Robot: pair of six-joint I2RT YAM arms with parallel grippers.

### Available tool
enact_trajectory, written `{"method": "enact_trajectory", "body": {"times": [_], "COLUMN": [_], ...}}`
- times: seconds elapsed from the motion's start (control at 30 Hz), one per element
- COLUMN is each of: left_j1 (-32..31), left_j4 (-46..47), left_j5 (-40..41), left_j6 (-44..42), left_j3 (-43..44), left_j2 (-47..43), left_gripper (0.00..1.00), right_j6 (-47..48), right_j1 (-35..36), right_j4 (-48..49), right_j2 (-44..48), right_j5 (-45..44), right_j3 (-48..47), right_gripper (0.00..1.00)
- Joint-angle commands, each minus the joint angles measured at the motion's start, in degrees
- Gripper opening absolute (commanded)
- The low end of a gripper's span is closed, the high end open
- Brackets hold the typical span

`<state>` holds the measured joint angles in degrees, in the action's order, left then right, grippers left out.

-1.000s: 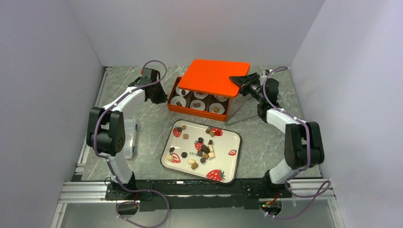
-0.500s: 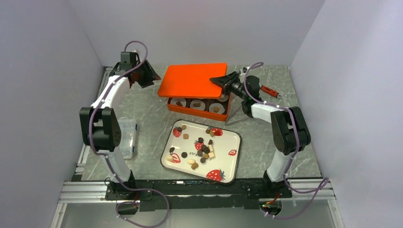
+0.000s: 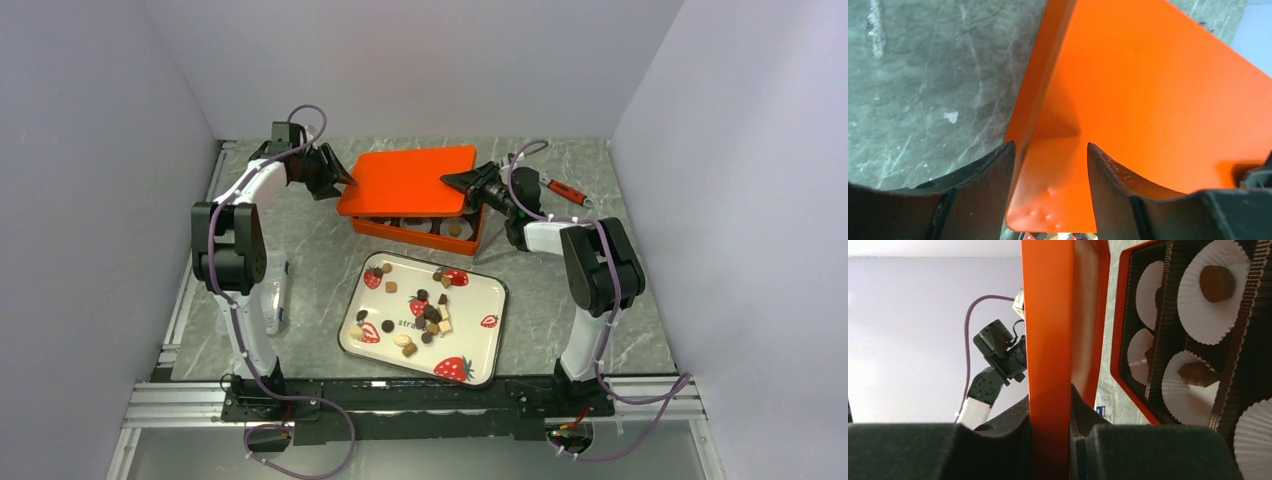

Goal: Pack the chocolate

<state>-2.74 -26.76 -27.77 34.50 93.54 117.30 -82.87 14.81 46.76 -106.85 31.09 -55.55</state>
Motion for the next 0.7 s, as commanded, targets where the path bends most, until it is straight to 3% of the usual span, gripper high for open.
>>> {"method": "enact_trajectory", "body": {"times": [0.0,0.67], "left_j1": [0.1,-1.4], "left_j4": [3.9,1.3], "left_j5": [-4.5,-5.6], "left_j6": [-1.2,-2.8], "left_j3": [2.7,5.1], "left_j2": [0.8,4.4], "left_gripper": [0.59,0.57], "right_j6": [0.2,-1.9], "right_j1": [-0.3,-2.4], "right_j4": [8.0,13.7], "right_j2": [-1.2,-3.5], "right_j5": [-0.7,-0.7], "right_j3": [-0.4,3.0], "right_gripper": [0.0,0.0]}}
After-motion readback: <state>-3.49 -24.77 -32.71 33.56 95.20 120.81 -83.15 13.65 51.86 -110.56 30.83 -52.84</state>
